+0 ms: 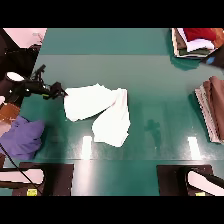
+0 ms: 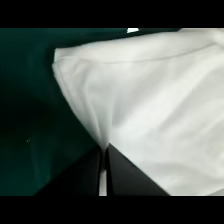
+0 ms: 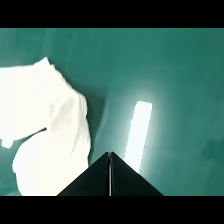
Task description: Fold the shirts.
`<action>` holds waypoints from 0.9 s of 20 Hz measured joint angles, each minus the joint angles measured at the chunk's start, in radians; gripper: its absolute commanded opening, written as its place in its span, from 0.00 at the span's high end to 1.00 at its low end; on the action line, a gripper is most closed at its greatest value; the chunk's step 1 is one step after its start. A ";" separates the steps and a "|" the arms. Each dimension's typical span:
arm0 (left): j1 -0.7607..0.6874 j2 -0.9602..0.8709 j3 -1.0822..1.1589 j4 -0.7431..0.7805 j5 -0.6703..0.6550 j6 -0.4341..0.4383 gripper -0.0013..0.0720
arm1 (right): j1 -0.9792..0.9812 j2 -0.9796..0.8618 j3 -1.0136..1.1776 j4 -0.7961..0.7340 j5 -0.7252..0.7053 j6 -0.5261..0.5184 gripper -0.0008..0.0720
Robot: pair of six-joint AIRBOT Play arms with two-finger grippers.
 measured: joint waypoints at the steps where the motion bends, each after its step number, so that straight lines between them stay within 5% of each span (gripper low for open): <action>1: 0.000 0.000 0.036 0.002 -0.024 0.002 0.95 | 0.031 0.015 -0.093 0.001 -0.032 0.002 0.49; 2: 0.000 0.000 0.074 0.003 -0.051 0.004 0.95 | 0.066 0.026 -0.183 0.000 -0.072 0.002 0.38; 8: 0.000 0.001 0.204 0.009 -0.146 0.006 0.95 | 0.346 -0.029 -0.652 0.090 -0.401 -0.032 0.38; 15: 0.000 0.001 0.227 0.018 -0.163 0.006 0.95 | 0.549 -0.243 -0.713 0.219 -0.579 -0.111 0.41; 18: 0.000 0.001 0.229 0.019 -0.166 0.007 0.95 | 0.592 -0.300 -0.672 0.229 -0.594 -0.120 0.87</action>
